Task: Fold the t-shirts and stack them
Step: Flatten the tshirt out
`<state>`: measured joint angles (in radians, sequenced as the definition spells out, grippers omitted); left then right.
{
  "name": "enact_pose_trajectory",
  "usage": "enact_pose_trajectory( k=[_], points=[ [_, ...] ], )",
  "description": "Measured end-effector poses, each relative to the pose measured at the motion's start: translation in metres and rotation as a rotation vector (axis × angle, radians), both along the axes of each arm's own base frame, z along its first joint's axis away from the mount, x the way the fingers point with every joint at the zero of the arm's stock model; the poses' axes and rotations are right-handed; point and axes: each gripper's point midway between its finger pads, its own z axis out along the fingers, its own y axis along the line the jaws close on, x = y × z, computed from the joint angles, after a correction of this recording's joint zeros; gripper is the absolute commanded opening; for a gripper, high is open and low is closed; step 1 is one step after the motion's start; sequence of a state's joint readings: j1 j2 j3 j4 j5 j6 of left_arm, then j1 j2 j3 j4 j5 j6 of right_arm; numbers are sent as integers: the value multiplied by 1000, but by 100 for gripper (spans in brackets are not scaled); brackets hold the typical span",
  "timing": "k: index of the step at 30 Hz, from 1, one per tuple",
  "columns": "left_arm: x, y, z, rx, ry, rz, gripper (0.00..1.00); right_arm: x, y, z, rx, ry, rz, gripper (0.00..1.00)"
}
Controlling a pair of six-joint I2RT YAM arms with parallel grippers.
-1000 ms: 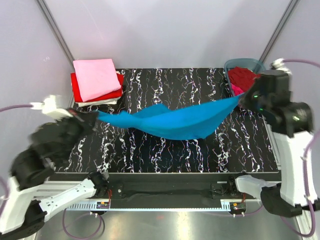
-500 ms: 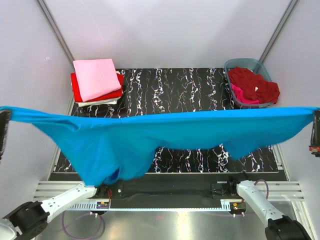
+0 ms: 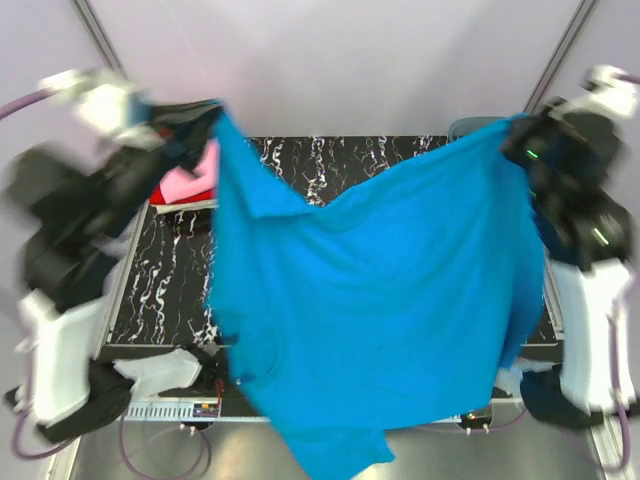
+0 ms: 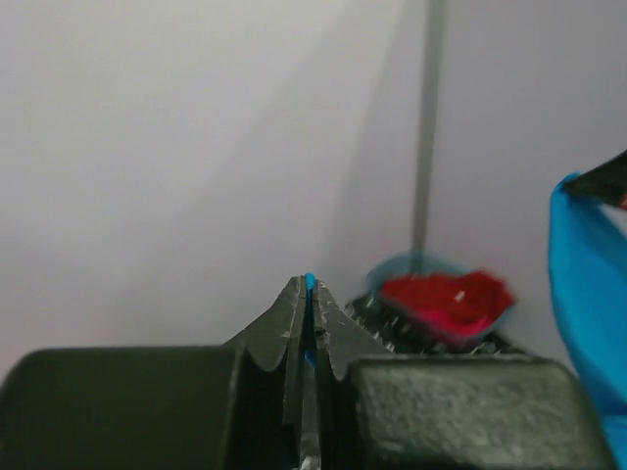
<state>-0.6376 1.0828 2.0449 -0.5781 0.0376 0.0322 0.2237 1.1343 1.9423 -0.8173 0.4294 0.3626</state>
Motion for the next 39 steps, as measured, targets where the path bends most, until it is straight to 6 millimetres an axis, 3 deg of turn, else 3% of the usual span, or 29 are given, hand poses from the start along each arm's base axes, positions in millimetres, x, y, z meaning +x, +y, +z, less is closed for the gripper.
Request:
enact_pose_trajectory(
  k=[2, 4, 6, 7, 8, 9, 10, 11, 12, 13, 14, 16, 17, 19, 21, 23, 27, 30, 33, 35, 39],
  points=[
    [68, -23, -44, 98, 120, 57, 7, 57, 10, -51, -17, 135, -9, 0],
    [137, -31, -90, 163, 241, 115, 7, 107, 18, -110, -20, 269, -9, 0],
    [221, -30, -156, 230, 403, 186, 8, 157, 20, -186, -14, 430, -25, 0],
    [252, -27, -183, 254, 474, 208, 10, 176, 18, -225, -10, 516, -34, 0],
    [290, -25, -213, 278, 551, 233, 19, 194, 17, -260, -2, 594, -43, 0],
    [330, -24, -243, 294, 622, 255, 34, 211, 15, -294, 10, 663, -49, 0],
    [362, -21, -258, 287, 639, 279, 75, 226, 11, -326, 21, 742, -58, 29],
    [397, -21, -283, 276, 655, 299, 94, 241, 9, -349, 40, 789, -67, 58],
    [417, -18, -321, 275, 716, 320, 99, 258, 6, -371, 55, 831, -76, 75],
    [421, -11, -370, 297, 830, 333, 99, 269, 3, -387, 65, 863, -82, 92],
    [420, -8, -405, 309, 909, 338, 99, 279, 0, -404, 71, 901, -91, 94],
    [400, -1, -480, 361, 1091, 352, 99, 282, -8, -422, 64, 947, -110, 100],
    [388, -1, -504, 383, 1157, 352, 99, 276, -11, -427, 64, 977, -116, 100],
    [372, -6, -527, 403, 1224, 351, 99, 265, -12, -425, 70, 987, -113, 100],
    [355, -17, -529, 412, 1247, 349, 99, 247, -7, -415, 86, 991, -90, 100],
    [336, -27, -512, 411, 1237, 347, 99, 228, -1, -396, 110, 968, -63, 100],
    [283, -39, -443, 354, 1119, 378, 99, 187, 13, -352, 166, 874, 1, 100],
    [229, -39, -415, 292, 1075, 377, 98, 149, 21, -339, 199, 823, 46, 100],
    [182, -31, -425, 257, 1096, 399, 96, 106, 25, -352, 218, 844, 71, 100],
    [144, -30, -455, 289, 1160, 420, 93, 86, 24, -367, 221, 869, 69, 100],
    [61, -46, -510, 408, 1284, 378, 91, 46, 24, -396, 231, 929, 68, 100]
  ],
)
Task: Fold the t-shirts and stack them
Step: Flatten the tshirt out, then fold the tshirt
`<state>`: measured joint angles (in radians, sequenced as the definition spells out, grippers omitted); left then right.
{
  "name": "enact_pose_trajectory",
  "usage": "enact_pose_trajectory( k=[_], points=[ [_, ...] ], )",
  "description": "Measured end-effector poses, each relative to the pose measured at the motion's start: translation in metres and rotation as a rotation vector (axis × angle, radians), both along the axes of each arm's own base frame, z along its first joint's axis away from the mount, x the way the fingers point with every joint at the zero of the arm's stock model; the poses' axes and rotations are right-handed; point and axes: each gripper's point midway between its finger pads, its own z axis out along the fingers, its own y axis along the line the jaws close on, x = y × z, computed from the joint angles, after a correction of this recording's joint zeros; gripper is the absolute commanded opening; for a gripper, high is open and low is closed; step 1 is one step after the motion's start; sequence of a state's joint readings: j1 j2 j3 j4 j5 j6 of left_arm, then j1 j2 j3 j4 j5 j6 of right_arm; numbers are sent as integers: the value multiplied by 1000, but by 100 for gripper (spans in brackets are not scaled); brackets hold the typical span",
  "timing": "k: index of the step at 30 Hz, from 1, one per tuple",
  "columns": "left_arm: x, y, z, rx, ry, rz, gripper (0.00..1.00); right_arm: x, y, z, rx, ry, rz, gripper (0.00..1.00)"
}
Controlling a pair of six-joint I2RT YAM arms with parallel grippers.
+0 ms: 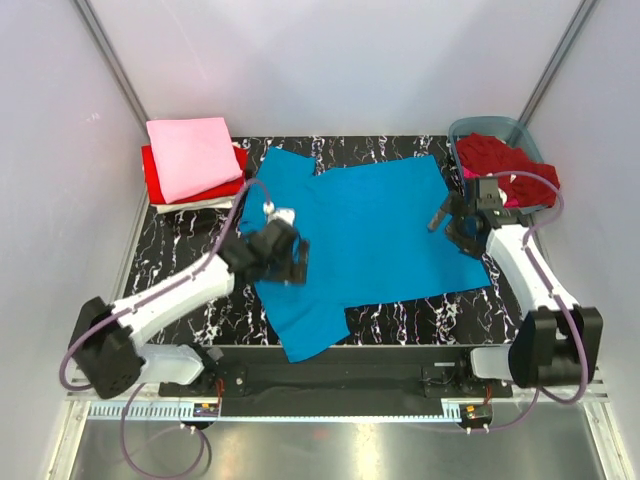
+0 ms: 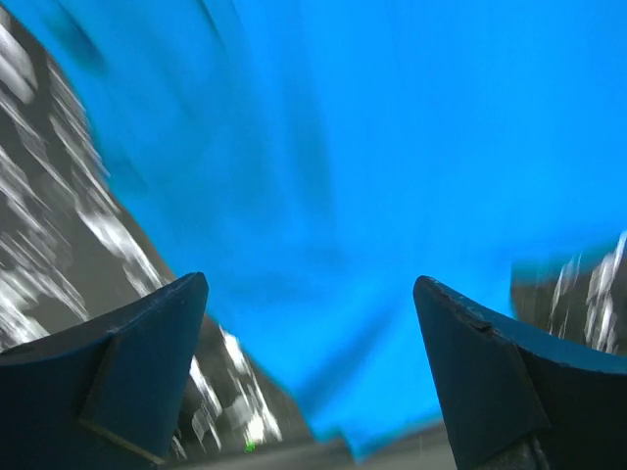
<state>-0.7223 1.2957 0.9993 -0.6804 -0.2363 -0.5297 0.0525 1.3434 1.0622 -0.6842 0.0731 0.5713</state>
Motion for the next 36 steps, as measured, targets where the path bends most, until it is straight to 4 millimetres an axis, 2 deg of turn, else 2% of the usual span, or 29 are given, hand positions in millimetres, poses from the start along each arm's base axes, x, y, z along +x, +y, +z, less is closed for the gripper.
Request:
enact_pose_trajectory(
  k=[2, 4, 7, 10, 15, 18, 23, 30, 36],
  points=[
    [-42, -4, -13, 11, 45, -47, 91, -15, 1, -4, 12, 1, 3, 100],
    [-80, -7, -16, -32, 57, -87, 91, -23, 2, -3, 20, -16, 1, 100],
    [-122, -10, -22, -114, 71, -125, 90, -31, 5, 0, 43, -40, 1, 100],
    [-149, -9, -43, -119, 132, -123, 91, -35, 7, -3, 58, -38, 1, 100],
    [-180, 0, -92, -40, 234, -93, 90, -38, 9, -7, 68, -29, 9, 100],
    [-183, 4, -103, -6, 260, -52, 90, -40, 10, -6, 69, -36, 10, 100],
    [-182, -4, -107, -18, 276, 10, 87, -44, 9, -7, 66, -43, 14, 100],
    [-181, -11, -119, 46, 303, 58, 72, -48, 8, -17, 60, -24, 20, 100],
    [-174, -29, -124, 106, 311, 57, 58, -52, 8, -27, 57, -10, 21, 100]
  ],
)
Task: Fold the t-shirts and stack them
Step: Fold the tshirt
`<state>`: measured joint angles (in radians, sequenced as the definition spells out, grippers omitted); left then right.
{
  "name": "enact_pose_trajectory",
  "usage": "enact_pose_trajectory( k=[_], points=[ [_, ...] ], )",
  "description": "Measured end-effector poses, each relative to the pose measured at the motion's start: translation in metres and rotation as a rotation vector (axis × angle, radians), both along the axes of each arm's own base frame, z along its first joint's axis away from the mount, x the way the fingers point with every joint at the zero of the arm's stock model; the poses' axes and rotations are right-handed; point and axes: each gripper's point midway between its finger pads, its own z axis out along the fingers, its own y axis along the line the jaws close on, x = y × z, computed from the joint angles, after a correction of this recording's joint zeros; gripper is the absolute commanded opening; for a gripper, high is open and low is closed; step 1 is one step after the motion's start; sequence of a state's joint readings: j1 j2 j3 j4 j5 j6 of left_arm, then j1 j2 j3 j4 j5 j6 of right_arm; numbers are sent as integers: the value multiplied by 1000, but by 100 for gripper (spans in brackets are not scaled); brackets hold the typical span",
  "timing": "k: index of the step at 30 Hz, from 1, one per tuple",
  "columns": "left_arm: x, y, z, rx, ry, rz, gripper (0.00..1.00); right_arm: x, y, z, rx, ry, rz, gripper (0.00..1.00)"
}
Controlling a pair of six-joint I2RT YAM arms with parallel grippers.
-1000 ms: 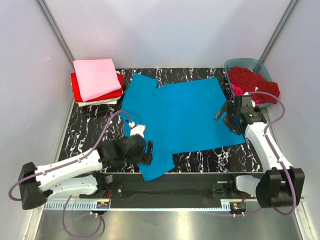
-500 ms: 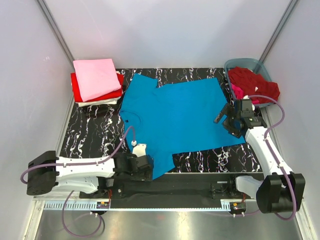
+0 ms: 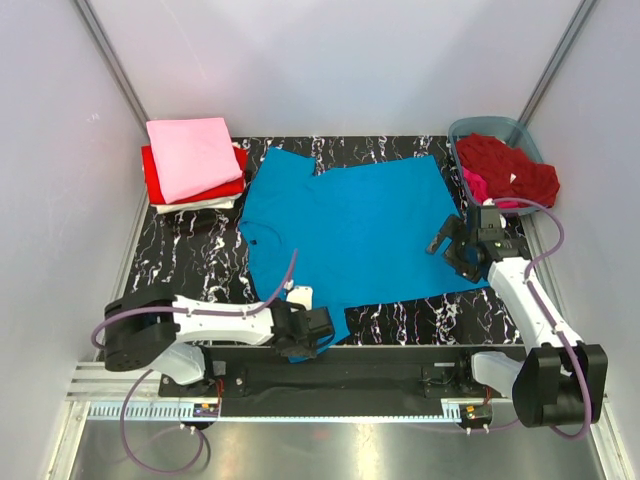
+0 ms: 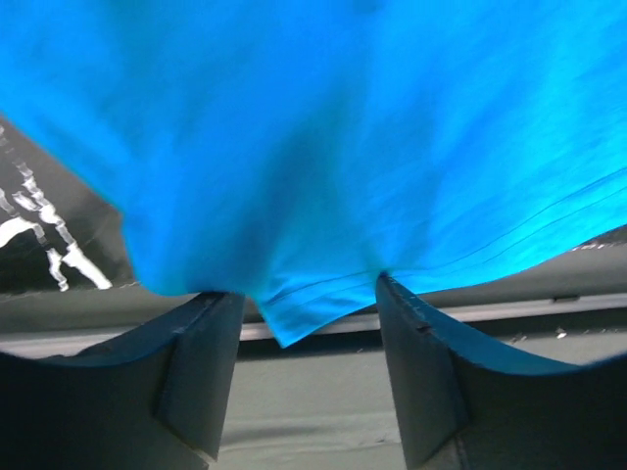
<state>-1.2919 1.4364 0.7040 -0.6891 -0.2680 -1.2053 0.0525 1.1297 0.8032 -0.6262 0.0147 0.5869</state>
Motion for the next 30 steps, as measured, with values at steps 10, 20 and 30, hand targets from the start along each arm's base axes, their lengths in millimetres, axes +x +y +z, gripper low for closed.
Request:
enact_pose_trajectory(
  k=[10, 20, 30],
  points=[
    [2, -2, -5, 30, 21, -22, 0, -4, -3, 0, -15, -19, 1, 100],
    [15, -8, 45, -146, -71, -12, 0, -21, -14, -3, 9, 18, -131, 100],
    [30, 28, 61, -205, -137, 80, 0, -52, -66, -74, 184, 217, -460, 91]
  ],
)
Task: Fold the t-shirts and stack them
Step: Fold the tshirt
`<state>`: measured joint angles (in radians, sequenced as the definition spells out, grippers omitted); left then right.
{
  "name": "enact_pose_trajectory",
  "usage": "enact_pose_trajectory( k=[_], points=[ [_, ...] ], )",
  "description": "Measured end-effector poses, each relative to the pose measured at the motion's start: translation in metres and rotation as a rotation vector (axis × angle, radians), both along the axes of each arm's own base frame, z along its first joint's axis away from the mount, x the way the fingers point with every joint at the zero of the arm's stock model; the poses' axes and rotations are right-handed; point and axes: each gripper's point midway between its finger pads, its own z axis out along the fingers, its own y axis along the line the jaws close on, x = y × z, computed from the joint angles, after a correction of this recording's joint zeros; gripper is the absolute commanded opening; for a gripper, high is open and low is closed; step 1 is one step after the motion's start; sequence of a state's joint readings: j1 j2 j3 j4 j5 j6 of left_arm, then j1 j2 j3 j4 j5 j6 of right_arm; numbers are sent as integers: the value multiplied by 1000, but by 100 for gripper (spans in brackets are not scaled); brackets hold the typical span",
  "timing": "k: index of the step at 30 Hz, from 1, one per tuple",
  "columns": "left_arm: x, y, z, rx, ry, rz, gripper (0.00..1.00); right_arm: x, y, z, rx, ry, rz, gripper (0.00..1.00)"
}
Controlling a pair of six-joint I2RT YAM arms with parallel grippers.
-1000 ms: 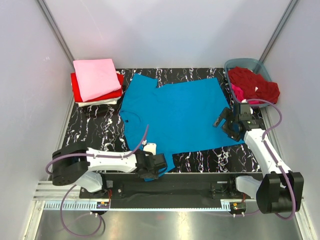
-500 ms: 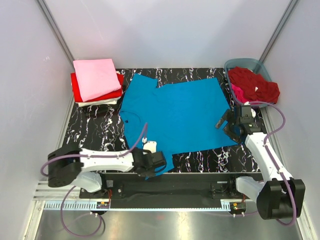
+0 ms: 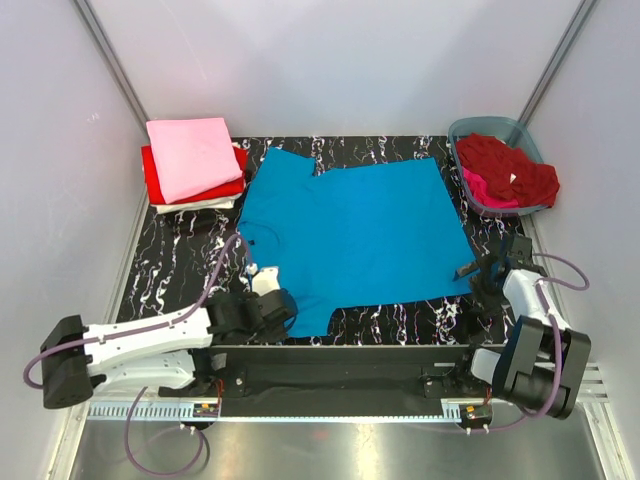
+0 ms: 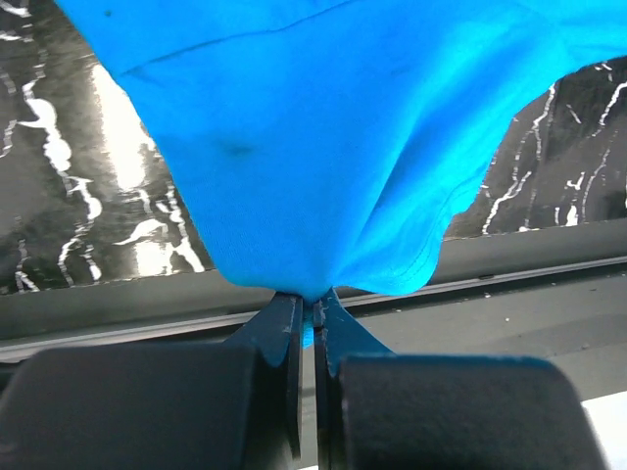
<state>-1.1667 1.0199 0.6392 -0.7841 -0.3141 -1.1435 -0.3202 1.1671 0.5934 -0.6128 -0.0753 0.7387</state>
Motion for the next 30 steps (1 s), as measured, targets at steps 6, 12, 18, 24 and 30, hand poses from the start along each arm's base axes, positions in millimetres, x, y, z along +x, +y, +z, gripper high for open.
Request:
enact_pose_trajectory(
  k=[6, 12, 18, 24, 30],
  points=[
    [-1, 14, -7, -11, -4, 26, 0, 4, -5, -12, 37, 11, -35, 82],
    [0, 18, -9, -15, -6, 41, 0, 28, -16, -13, 81, -35, -74, 69],
    [6, 21, 1, -69, -33, 73, 1, 31, -24, -17, 85, -46, -93, 30],
    [5, 26, -7, -53, -26, 78, 0, 30, -24, -22, 86, -47, -86, 0],
    [4, 28, -7, -42, -24, 74, 0, 25, -18, -19, 95, -64, -75, 0]
  ],
)
